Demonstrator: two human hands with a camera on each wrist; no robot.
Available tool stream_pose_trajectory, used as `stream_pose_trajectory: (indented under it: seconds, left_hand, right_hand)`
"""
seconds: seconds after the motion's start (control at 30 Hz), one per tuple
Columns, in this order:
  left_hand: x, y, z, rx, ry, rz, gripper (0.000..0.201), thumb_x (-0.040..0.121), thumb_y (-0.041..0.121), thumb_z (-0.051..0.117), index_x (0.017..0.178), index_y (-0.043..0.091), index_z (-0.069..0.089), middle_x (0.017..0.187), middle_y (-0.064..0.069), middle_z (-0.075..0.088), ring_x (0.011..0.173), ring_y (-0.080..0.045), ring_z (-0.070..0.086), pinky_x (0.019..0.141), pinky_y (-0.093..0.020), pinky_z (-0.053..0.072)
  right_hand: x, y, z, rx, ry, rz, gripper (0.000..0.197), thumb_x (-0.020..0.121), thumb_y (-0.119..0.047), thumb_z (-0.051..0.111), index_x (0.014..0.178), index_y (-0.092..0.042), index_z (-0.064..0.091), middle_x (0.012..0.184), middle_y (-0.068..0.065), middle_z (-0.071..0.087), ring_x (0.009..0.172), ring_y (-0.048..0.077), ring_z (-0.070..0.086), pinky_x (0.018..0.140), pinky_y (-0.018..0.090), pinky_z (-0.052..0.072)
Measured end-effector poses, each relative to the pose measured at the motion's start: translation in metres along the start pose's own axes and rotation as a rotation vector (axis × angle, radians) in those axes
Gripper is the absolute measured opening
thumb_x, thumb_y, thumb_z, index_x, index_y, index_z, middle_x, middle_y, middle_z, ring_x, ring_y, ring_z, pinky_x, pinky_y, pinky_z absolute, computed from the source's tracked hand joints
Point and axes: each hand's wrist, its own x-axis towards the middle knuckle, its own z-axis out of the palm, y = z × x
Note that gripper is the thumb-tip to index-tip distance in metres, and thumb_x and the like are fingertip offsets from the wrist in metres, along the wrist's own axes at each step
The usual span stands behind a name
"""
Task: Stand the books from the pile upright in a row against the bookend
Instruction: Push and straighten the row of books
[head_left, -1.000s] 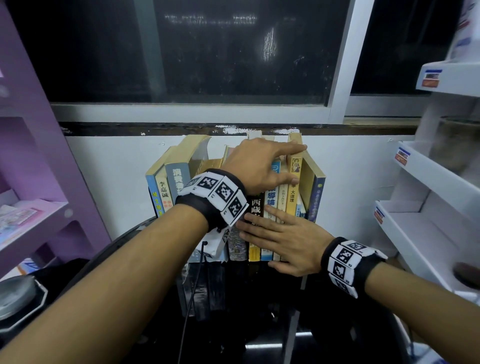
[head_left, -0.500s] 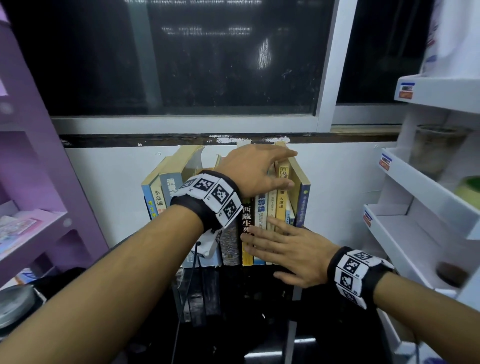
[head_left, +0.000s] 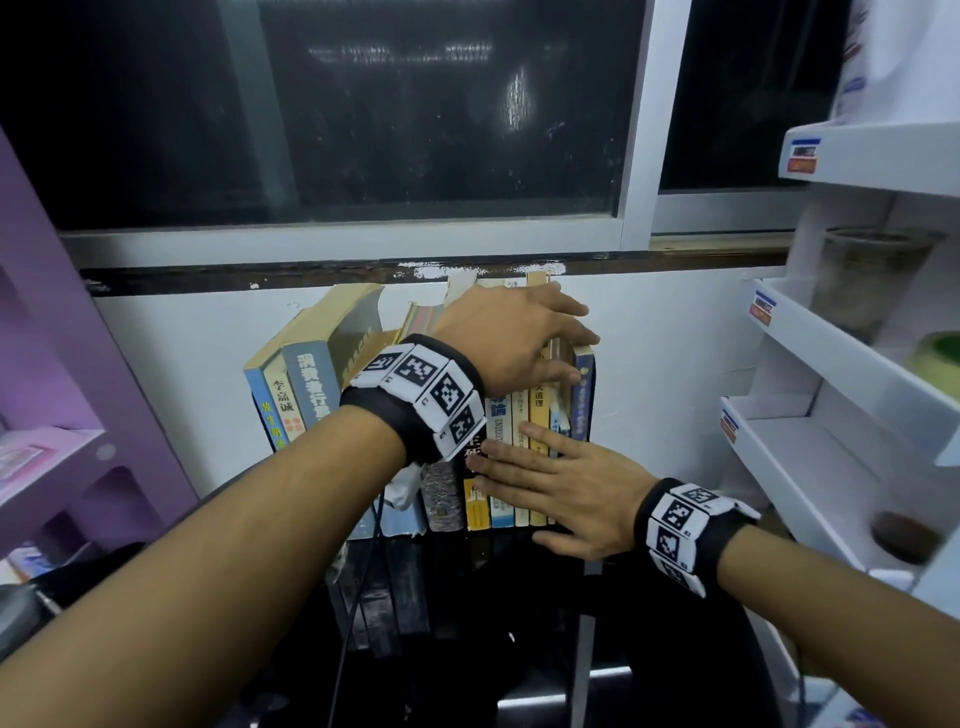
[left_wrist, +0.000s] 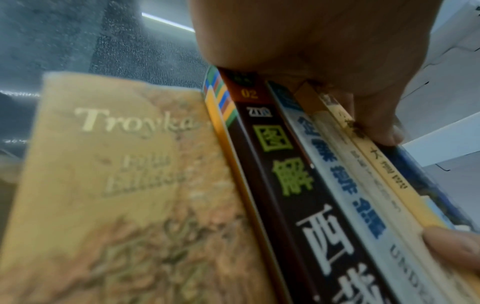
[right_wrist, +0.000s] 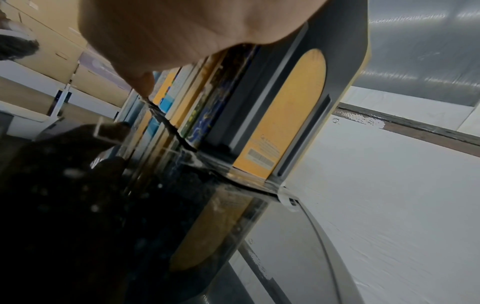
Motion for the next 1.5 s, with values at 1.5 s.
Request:
stream_pose_trajectory:
  seconds: [1.5]
  left_hand:
    - [-0.009,0.000,-0.008,-0.213,0.024,-0.002,0.044,0.093,0.055,0.045,0.135,0.043,0.047,0.147,0.015,0.041,0.135,-0.007,0.036,0.102,-0.037,0.041]
  right_hand:
    - [-0.010,-0.018,-0.028,0.041,-0.032,0.034,0.081,0.087,-0.044,0.047,0.155,-0.013,0.016,0.163,0.008,0.008,0.151,0.025,-0.001,0.119,0.053,-0.001]
